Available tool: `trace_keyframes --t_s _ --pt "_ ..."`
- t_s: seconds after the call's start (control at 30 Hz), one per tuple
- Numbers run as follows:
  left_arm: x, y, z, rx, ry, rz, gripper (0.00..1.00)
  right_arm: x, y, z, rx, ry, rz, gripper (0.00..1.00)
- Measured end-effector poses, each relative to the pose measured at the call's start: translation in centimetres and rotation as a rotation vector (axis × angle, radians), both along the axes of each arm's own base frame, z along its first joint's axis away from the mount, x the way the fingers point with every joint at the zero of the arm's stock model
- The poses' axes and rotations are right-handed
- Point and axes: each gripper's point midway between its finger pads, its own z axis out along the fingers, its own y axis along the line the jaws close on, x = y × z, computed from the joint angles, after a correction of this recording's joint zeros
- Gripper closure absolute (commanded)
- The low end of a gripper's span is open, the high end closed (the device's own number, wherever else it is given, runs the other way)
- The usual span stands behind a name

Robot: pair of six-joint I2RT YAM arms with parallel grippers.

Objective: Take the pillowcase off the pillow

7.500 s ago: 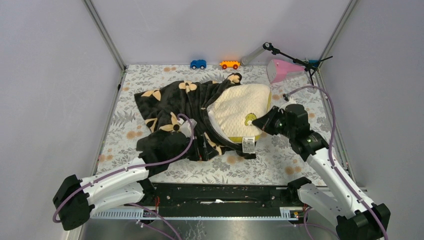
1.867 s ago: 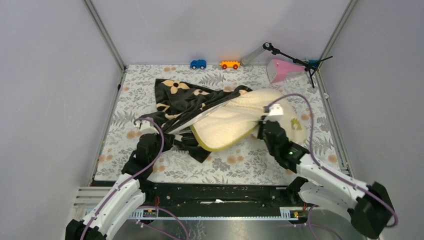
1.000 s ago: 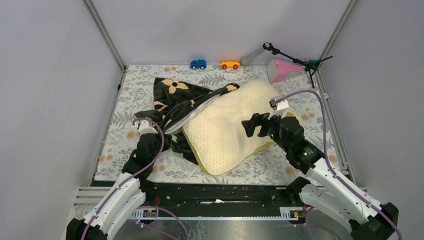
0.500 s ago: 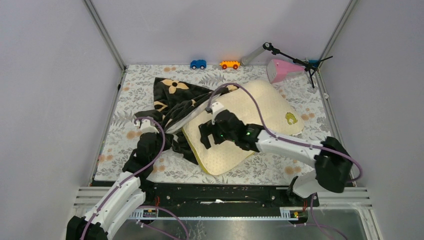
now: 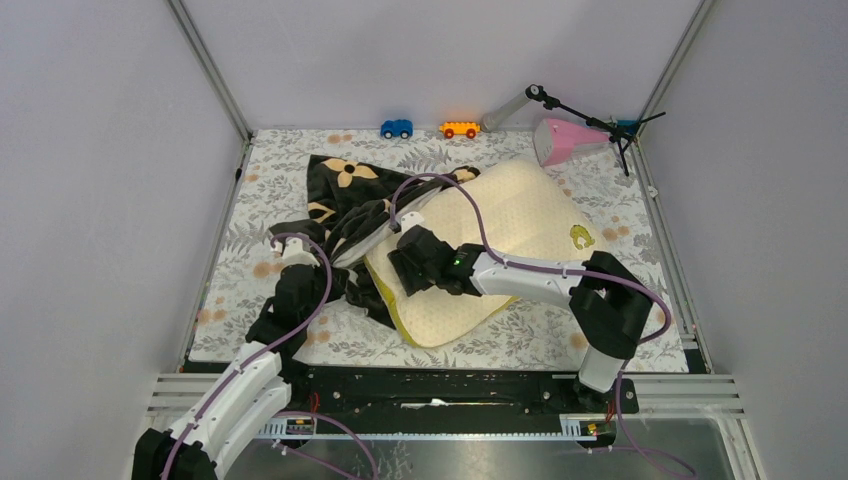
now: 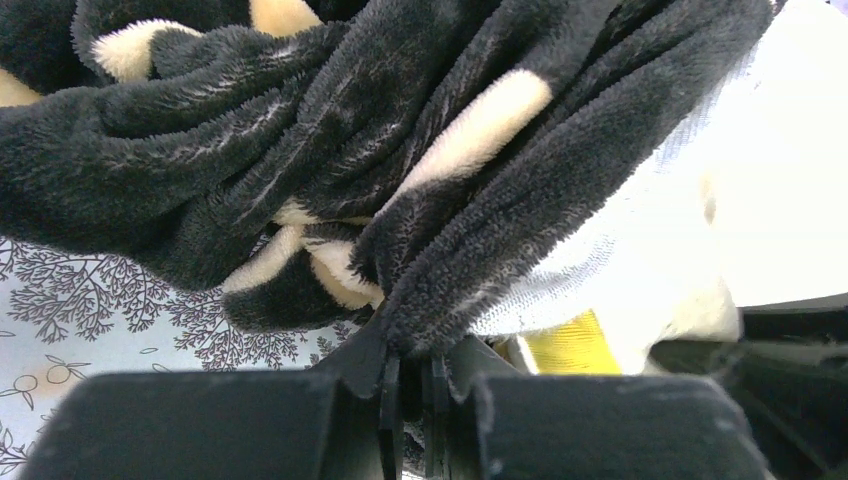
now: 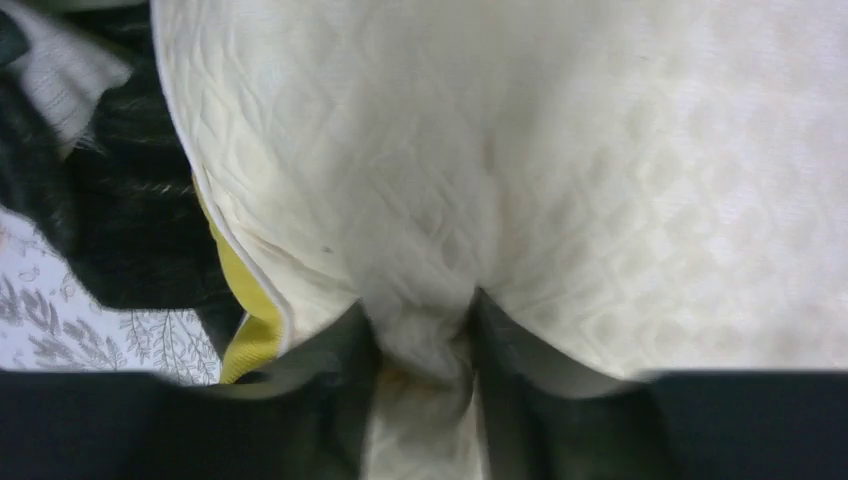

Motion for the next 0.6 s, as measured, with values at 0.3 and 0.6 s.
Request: trace_keyframes --t_s 0.3,0.6 --pt "0.0 0.0 0.0 0.0 0.0 -0.003 1.0 1.2 -3.3 0.5 -0.041 -0.102 -0.193 1.0" --pt "0.0 -0.4 -0.1 -0.009 0.005 -0.022 1.0 2.0 -14.7 3.4 0.078 -0.18 -0.513 1.0"
